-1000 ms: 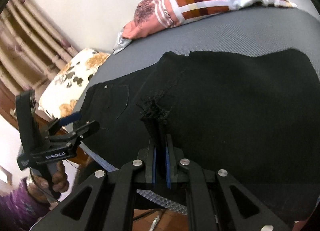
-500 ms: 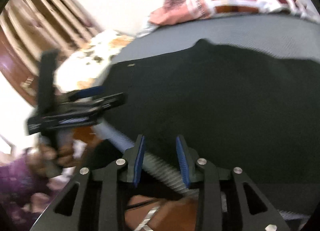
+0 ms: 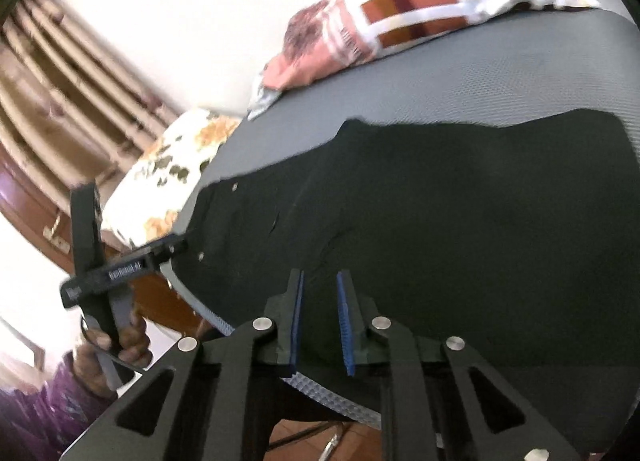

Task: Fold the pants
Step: 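Fold the leg hem with the right tool over onto the waistband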

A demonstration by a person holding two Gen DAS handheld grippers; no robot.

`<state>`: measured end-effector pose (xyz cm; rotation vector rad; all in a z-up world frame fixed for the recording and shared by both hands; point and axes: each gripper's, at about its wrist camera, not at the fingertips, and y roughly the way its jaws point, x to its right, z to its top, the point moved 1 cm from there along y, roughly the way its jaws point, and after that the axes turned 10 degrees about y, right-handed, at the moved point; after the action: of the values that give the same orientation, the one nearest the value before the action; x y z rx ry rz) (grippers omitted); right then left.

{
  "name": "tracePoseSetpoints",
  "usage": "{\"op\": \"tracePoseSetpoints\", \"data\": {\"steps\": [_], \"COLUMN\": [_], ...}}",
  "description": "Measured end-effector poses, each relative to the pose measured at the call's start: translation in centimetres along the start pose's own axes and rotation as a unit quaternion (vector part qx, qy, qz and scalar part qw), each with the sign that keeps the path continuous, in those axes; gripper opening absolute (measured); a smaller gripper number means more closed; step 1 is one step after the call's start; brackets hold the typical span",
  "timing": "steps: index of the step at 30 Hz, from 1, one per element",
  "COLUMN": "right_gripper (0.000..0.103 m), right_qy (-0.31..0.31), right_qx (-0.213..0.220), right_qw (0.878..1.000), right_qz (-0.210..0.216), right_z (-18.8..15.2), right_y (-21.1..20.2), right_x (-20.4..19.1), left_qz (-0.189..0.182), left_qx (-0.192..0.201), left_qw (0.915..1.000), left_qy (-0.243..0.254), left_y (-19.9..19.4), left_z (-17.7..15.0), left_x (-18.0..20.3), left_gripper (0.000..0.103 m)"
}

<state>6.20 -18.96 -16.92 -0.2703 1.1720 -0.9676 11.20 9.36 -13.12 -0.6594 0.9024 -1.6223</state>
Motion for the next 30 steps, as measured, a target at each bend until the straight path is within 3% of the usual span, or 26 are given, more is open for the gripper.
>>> {"op": "tracePoseSetpoints", "data": {"steps": [4,10,12,15,19,23,28,30], "right_gripper": [0.016,0.014,0.017,0.017,0.017,0.017,0.028,0.038], "right_qy": [-0.036,-0.021,-0.041,-0.117,-0.204,-0.250,-0.283,-0.294], "right_qx": [-0.043,-0.018,0.008,0.003,-0.021,-0.035,-0.039,-0.039], "right_qw": [0.998,1.000,0.999,0.991,0.974,0.960,0.948,0.943], "right_qz": [-0.025,0.005,-0.015,-0.061,-0.096,-0.119,-0.137,-0.149], "right_z": [-2.0,-1.5,-1.1,-2.1,-4.2,-5.1,-5.1,-5.1], "right_y": [2.9,1.2,-0.4,-1.0,0.8,2.5,3.1,3.2], "right_x": [-0.7,-0.3,-0.5,-2.3,-4.7,-5.1,-5.1,-5.0], "left_qz": [0.016,0.031,0.019,-0.004,-0.006,0.007,0.004,0.001], "left_qx": [-0.003,0.005,0.004,0.002,-0.013,-0.012,-0.020,-0.024], "left_qw": [0.9998,0.9974,0.9959,0.9935,0.9961,0.9990,0.9996,0.9996], "left_qy": [-0.008,-0.065,-0.089,-0.114,-0.087,-0.041,-0.019,-0.018], "left_y": [-0.2,-1.3,-1.3,-1.0,-0.4,-0.4,0.1,0.4], "left_z": [0.1,0.2,0.1,-0.1,-0.1,0.1,0.1,0.1], "left_x": [-1.1,-5.0,-6.0,-6.5,-5.0,-3.2,-2.2,-2.2], "left_gripper": [0.097,0.097,0.097,0.097,0.097,0.097,0.097,0.097]}}
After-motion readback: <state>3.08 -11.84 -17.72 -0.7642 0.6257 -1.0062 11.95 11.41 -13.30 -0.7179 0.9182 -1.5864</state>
